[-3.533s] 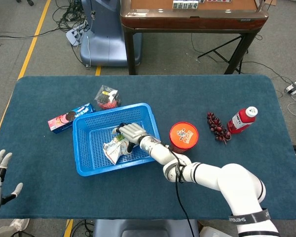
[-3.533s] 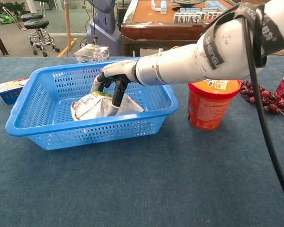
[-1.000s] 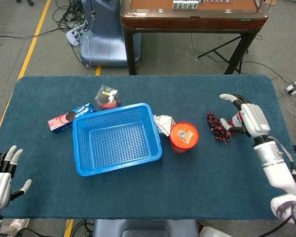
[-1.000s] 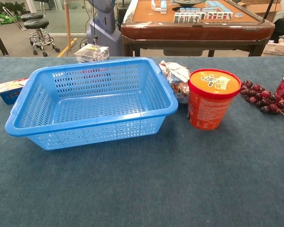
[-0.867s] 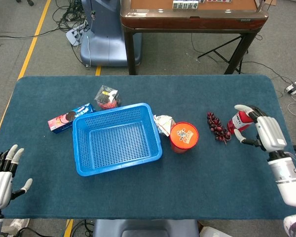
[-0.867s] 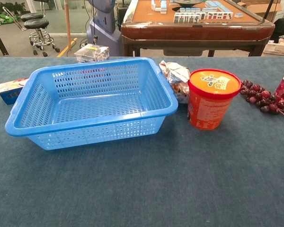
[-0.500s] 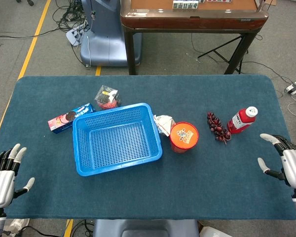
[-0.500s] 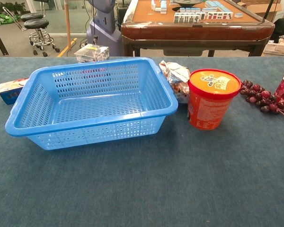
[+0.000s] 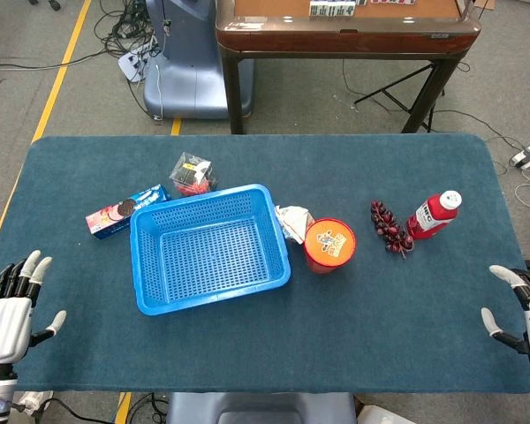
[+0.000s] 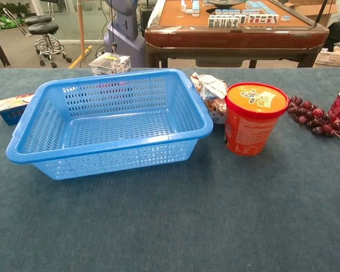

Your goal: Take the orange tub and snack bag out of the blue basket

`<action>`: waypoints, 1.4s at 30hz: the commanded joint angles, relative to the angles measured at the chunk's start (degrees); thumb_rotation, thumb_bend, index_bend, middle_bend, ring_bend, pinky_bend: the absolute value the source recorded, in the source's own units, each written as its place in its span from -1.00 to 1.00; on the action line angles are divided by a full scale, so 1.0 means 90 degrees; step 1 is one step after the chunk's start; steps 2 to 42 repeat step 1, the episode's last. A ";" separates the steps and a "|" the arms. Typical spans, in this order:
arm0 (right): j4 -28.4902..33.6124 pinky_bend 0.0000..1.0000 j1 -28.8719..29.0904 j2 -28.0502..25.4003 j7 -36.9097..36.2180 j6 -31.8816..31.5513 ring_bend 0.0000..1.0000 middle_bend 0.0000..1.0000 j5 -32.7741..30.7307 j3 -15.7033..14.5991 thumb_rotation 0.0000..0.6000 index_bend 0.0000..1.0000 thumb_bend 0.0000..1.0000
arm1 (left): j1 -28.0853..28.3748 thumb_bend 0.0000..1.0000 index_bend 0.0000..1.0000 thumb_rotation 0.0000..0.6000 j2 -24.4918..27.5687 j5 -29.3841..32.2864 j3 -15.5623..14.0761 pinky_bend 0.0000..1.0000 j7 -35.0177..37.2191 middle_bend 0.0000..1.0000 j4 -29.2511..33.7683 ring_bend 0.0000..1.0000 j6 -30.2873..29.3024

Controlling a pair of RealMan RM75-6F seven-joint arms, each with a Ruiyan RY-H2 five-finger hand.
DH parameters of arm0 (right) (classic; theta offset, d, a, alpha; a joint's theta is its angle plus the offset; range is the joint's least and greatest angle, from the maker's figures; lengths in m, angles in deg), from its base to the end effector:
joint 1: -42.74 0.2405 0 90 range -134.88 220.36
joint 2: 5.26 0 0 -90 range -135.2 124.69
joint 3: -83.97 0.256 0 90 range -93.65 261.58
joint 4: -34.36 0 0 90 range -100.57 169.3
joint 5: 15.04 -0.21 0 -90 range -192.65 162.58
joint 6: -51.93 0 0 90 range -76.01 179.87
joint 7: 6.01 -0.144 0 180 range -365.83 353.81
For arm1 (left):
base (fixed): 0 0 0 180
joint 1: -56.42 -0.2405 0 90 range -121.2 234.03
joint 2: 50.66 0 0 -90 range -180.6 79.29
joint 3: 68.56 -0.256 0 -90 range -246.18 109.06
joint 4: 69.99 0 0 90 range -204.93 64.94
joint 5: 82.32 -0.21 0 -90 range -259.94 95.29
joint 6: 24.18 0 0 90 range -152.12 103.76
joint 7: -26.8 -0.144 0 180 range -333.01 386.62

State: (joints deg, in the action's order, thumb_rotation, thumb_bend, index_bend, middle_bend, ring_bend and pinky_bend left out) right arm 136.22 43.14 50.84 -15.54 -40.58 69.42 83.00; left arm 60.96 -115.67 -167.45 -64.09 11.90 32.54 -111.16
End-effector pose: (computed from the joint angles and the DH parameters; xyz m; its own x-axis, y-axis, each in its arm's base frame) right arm -0.3021 -0.1419 0.1977 0.2210 0.0447 0.9742 -0.9724 0.0874 0.2166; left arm -0.2724 0.1817 0.1495 0.4534 -0.0414 0.8903 0.8911 0.0010 -0.4538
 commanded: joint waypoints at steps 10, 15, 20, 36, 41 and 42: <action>-0.0092 -0.52 -0.0093 0.0070 0.0045 -0.0073 -0.66 -0.49 0.0029 0.0013 1.00 -0.58 -0.36 | 0.0062 -0.43 -1.00 1.00 -0.0023 0.0027 0.0035 -1.00 -0.0073 -1.00 0.0042 -1.00 0.0055; -0.0092 -0.52 -0.0093 0.0070 0.0045 -0.0073 -0.66 -0.49 0.0029 0.0013 1.00 -0.58 -0.36 | 0.0062 -0.43 -1.00 1.00 -0.0023 0.0027 0.0035 -1.00 -0.0073 -1.00 0.0042 -1.00 0.0055; -0.0092 -0.52 -0.0093 0.0070 0.0045 -0.0073 -0.66 -0.49 0.0029 0.0013 1.00 -0.58 -0.36 | 0.0062 -0.43 -1.00 1.00 -0.0023 0.0027 0.0035 -1.00 -0.0073 -1.00 0.0042 -1.00 0.0055; -0.0092 -0.52 -0.0093 0.0070 0.0045 -0.0073 -0.66 -0.49 0.0029 0.0013 1.00 -0.58 -0.36 | 0.0062 -0.43 -1.00 1.00 -0.0023 0.0027 0.0035 -1.00 -0.0073 -1.00 0.0042 -1.00 0.0055; -0.0092 -0.52 -0.0093 0.0070 0.0045 -0.0073 -0.66 -0.49 0.0029 0.0013 1.00 -0.58 -0.36 | 0.0062 -0.43 -1.00 1.00 -0.0023 0.0027 0.0035 -1.00 -0.0073 -1.00 0.0042 -1.00 0.0055; -0.0092 -0.52 -0.0093 0.0070 0.0045 -0.0073 -0.66 -0.49 0.0029 0.0013 1.00 -0.58 -0.36 | 0.0062 -0.43 -1.00 1.00 -0.0023 0.0027 0.0035 -1.00 -0.0073 -1.00 0.0042 -1.00 0.0055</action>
